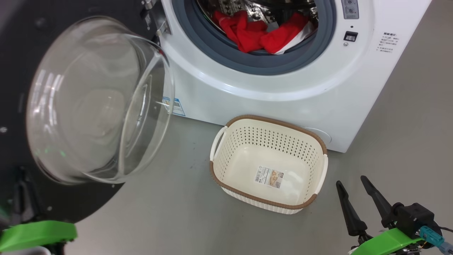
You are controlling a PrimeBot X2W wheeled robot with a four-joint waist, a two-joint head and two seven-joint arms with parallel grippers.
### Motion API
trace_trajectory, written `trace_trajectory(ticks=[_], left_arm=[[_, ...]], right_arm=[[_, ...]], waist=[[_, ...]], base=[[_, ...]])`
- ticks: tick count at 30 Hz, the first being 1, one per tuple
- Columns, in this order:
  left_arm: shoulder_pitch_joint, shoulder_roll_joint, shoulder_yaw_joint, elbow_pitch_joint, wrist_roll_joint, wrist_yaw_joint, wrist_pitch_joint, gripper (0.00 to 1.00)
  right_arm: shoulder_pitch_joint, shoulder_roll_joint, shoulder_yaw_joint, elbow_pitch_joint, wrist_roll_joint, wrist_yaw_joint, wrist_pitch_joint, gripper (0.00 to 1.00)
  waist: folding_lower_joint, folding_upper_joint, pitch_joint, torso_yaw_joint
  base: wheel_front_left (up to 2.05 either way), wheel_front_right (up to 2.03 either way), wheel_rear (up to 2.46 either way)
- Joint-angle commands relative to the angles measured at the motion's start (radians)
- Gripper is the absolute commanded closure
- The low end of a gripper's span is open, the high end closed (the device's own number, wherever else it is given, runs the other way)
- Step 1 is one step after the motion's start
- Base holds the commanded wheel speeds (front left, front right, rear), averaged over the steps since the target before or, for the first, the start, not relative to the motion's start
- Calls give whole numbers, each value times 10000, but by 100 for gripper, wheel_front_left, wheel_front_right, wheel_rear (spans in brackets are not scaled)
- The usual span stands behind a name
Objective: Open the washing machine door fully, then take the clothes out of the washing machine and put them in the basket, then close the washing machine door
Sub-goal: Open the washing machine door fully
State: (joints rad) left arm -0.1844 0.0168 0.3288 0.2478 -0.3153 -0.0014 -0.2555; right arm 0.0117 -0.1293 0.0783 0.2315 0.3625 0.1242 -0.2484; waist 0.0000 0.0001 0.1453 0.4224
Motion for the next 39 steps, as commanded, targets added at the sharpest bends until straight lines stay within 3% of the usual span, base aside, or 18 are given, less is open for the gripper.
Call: trace_trajectory(ticks=[1,12,20,32,39], left_arm=[[-467,334,710,-144,158,-46,-63,100],[-1665,365,2660,893,1099,-797,-63,100],[-2720,1086,3759,2178,1307,-1140,-63,100],[-3111,1323,4135,2882,1794,-1271,-63,100],[-2640,1106,3715,2773,1746,-1288,-63,100]], right_arm=[[-323,-180,199,-260,5,65,-134,0],[-442,-384,64,-326,-47,65,-134,0],[-619,-541,174,-360,-68,65,-134,0],[-657,-564,163,-348,-87,65,-134,0],[-571,-455,151,-286,-54,65,-134,0]], waist=[[0,-1,122,-65],[0,-1,481,-224],[0,-1,790,-386],[0,-1,809,-502],[0,-1,463,-497]], base=[[0,0,0],[0,0,0],[0,0,0],[0,0,0],[0,0,0]])
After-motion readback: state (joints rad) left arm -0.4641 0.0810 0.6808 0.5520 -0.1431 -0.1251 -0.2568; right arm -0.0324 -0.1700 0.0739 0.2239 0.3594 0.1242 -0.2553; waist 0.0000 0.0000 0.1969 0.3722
